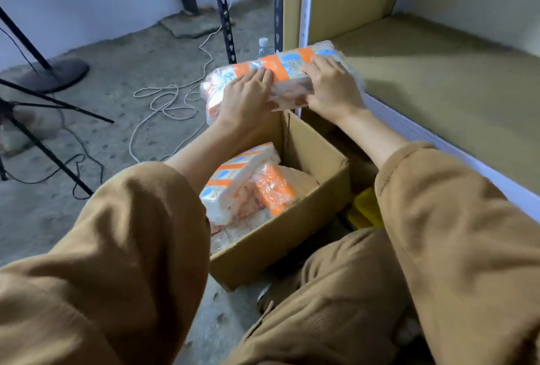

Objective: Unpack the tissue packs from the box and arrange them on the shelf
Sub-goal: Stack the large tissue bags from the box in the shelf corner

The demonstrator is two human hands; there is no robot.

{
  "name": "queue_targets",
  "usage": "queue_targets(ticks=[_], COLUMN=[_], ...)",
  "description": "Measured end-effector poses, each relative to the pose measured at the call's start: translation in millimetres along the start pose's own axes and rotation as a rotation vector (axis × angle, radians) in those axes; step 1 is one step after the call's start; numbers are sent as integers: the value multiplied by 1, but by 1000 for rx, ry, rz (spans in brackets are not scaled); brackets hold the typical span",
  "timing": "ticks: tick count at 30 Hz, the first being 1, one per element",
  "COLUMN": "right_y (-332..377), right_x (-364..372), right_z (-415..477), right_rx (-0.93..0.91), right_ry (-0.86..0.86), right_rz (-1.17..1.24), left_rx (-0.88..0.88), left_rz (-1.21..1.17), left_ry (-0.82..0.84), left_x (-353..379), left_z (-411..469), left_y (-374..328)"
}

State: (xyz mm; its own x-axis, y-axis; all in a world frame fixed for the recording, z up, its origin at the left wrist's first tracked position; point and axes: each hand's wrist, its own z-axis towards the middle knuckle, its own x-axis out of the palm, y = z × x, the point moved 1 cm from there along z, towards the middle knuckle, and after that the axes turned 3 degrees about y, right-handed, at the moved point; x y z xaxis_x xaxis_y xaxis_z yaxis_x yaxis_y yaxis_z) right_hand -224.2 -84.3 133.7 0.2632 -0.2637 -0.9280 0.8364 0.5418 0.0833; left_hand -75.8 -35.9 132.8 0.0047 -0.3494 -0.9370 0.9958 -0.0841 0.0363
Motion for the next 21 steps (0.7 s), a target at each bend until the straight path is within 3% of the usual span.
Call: queue_targets(ticks=[9,18,21], right_y=[-94,-167,-179], right_x=[-64,-57,-47], right_z=[-37,-71,-76], right_rx=[191,416,452], right_ry=[-86,32,66], right_rz=[-115,-131,-105], left_rx=[198,378,390], left_rz=[-37,-111,-95], left_ry=[-97,107,103], left_x=[-18,13,29], left_z=[58,94,99], left_y=[-102,-184,-193])
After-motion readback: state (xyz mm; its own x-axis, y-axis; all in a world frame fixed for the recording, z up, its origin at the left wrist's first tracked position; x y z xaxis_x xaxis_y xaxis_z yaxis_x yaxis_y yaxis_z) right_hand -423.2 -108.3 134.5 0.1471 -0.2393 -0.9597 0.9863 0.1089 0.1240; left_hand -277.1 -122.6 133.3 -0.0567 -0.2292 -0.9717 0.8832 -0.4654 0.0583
